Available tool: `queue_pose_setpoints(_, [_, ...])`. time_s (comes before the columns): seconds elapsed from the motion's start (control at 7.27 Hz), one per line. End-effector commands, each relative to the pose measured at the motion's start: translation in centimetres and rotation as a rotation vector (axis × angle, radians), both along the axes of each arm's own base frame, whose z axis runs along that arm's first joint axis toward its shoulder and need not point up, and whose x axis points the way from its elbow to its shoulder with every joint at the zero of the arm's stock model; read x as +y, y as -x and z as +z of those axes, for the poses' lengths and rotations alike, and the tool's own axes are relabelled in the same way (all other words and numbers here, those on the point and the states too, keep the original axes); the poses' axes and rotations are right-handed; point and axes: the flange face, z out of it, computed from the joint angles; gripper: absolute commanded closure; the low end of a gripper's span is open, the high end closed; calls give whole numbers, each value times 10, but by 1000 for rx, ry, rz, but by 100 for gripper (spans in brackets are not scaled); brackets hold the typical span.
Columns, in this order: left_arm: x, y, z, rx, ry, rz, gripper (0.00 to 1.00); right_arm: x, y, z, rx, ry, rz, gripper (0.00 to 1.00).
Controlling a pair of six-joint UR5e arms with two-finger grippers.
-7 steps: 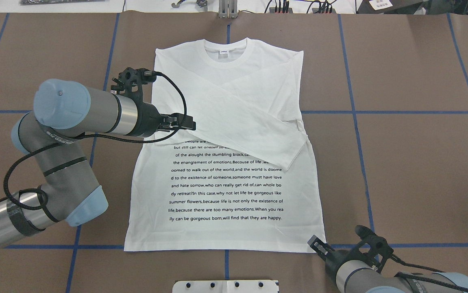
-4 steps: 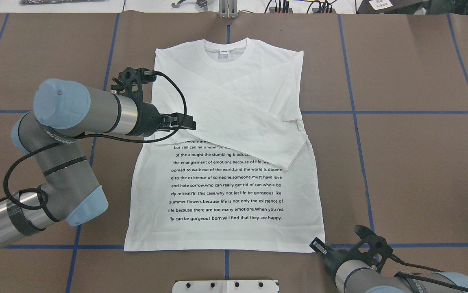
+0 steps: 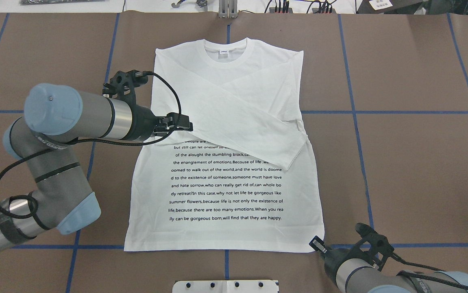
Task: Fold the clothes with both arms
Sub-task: 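Lower both grippers to grasp the two hem corners nearest the robot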
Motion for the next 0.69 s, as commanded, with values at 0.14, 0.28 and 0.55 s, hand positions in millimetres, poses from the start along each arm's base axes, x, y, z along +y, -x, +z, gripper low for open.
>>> queue_pose_setpoints(0.14, [89,20,58,-60,125,-72,14,0,-2,-2,-4,2,-1,100])
queue_pose_setpoints(0.28, [100,14,63,-106,174,-68,14,0,-1,-4,-8,5,-6,100])
queue_pose_setpoints(0.55, [147,-13,77,-189,268,-95,14,0,-1,-4,-5,3,-10,100])
